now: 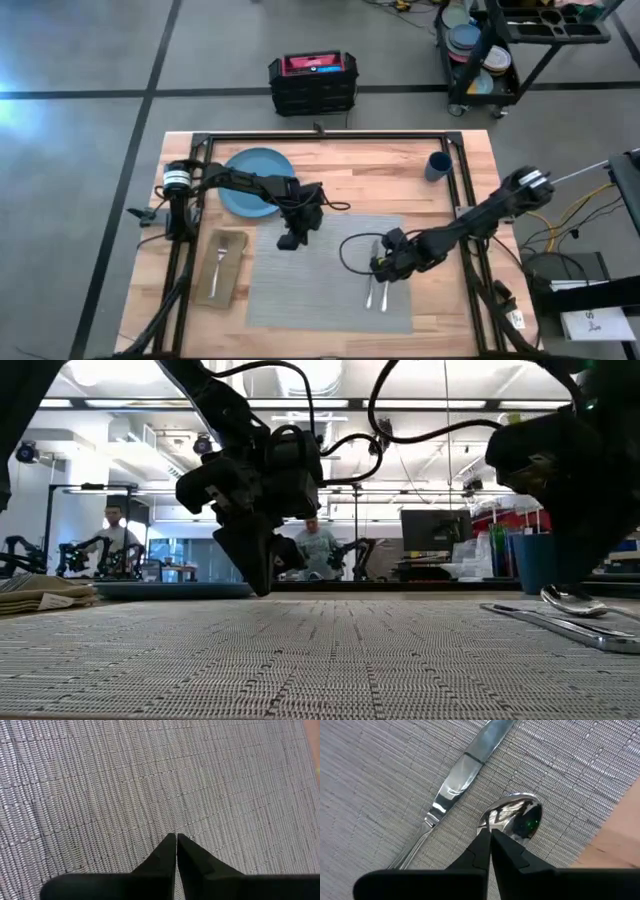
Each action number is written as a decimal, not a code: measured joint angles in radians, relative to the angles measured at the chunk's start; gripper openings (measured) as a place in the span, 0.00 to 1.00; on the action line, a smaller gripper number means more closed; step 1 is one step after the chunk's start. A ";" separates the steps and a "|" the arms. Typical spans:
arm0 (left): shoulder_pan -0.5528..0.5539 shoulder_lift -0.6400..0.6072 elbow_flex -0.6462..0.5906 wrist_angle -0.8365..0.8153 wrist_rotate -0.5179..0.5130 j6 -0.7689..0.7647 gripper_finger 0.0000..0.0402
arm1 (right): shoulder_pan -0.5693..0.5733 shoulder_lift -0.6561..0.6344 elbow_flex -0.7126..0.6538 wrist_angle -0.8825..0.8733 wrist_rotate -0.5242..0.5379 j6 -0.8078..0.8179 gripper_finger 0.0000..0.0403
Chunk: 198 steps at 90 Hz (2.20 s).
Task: Set table place
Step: Adjust the utensils on the gray table mat
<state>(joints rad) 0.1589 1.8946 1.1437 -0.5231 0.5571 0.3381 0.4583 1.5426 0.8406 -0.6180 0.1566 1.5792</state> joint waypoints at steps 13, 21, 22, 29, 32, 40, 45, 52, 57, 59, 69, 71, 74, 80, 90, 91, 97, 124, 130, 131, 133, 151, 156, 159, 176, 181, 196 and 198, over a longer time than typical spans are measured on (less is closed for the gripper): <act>0.000 0.000 0.000 0.000 0.000 -0.004 0.00 | -0.002 0.027 0.000 -0.002 -0.002 0.000 0.00; 0.000 0.000 0.000 0.000 0.000 -0.004 0.00 | -0.007 0.039 0.000 -0.005 -0.004 0.001 0.00; 0.000 0.000 0.000 0.000 0.000 -0.004 0.00 | -0.008 0.041 0.000 -0.004 -0.003 0.001 0.00; 0.000 0.000 0.000 0.000 0.000 -0.004 0.00 | -0.019 0.045 -0.003 -0.008 0.002 0.005 0.00; 0.000 0.000 0.000 0.001 0.000 -0.004 0.00 | -0.024 0.045 -0.004 -0.009 0.004 0.005 0.00; 0.000 0.000 -0.001 0.001 0.000 -0.007 0.00 | -0.036 0.045 -0.007 -0.012 0.026 0.005 0.00; 0.000 0.000 -0.001 0.001 0.000 -0.008 0.00 | -0.048 0.044 -0.008 -0.020 0.028 0.001 0.00; 0.000 0.000 -0.001 0.001 0.000 -0.008 0.00 | -0.062 0.044 -0.009 -0.020 0.036 -0.005 0.00; 0.000 0.000 -0.001 0.001 0.000 -0.008 0.00 | -0.071 0.044 -0.010 -0.024 0.047 -0.008 0.00; 0.000 0.000 -0.001 0.001 0.000 -0.008 0.00 | -0.074 0.044 -0.010 -0.024 0.052 -0.008 0.00; 0.000 0.000 -0.001 0.000 0.000 -0.011 0.00 | -0.076 0.037 -0.010 -0.023 0.054 -0.008 0.00; 0.000 0.000 -0.001 0.000 0.000 -0.011 0.00 | -0.075 0.035 -0.010 -0.023 0.054 -0.008 0.00; 0.000 0.000 -0.001 0.000 0.000 -0.011 0.00 | -0.074 0.035 -0.009 -0.024 0.054 -0.008 0.00; 0.000 0.000 -0.001 0.000 0.000 -0.011 0.00 | -0.067 0.032 -0.002 -0.024 0.054 -0.008 0.00; 0.000 0.000 -0.001 0.000 0.000 -0.015 0.00 | -0.058 0.029 0.025 -0.016 0.055 -0.016 0.00; 0.000 0.000 -0.001 0.000 0.000 -0.015 0.00 | -0.057 0.029 0.027 -0.014 0.055 -0.021 0.00; 0.000 0.000 -0.001 0.000 0.000 -0.015 0.00 | -0.051 0.029 0.037 0.031 0.055 -0.053 0.00; 0.000 0.000 -0.001 0.002 0.000 -0.015 0.00 | -0.012 0.118 0.038 0.297 0.031 -0.098 0.00; 0.000 0.000 -0.001 0.001 0.000 -0.015 0.00 | 0.002 0.142 0.039 0.348 0.018 -0.099 0.00; 0.000 0.000 -0.001 0.000 0.000 -0.015 0.00 | 0.004 0.146 0.039 0.354 0.018 -0.101 0.00; 0.000 0.000 -0.001 0.000 0.000 -0.015 0.00 | 0.008 0.153 0.039 0.368 0.017 -0.103 0.00; 0.000 0.000 -0.001 0.003 0.000 -0.015 0.00 | 0.048 0.176 0.039 0.412 -0.022 -0.096 0.00; 0.000 0.000 -0.001 0.003 0.000 -0.015 0.00 | 0.060 0.176 0.040 0.409 -0.033 -0.092 0.00; 0.000 0.000 -0.001 0.004 0.000 -0.015 0.00 | 0.068 0.175 0.041 0.399 -0.034 -0.082 0.00; 0.000 0.000 -0.001 0.005 0.000 -0.015 0.00 | 0.097 0.168 0.041 0.365 -0.048 -0.034 0.00; 0.000 0.000 -0.001 0.006 0.000 -0.015 0.00 | 0.098 0.166 0.041 0.365 -0.043 -0.033 0.00; 0.000 0.000 -0.001 0.007 0.000 -0.015 0.00 | 0.098 0.156 0.075 0.363 0.043 -0.083 0.00; 0.000 0.000 -0.001 0.008 0.000 -0.015 0.00 | 0.098 0.152 0.079 0.360 0.056 -0.086 0.00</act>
<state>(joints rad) 0.1589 1.8942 1.1427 -0.5154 0.5571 0.3233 0.5562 1.6950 0.9195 -0.2580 0.2126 1.4930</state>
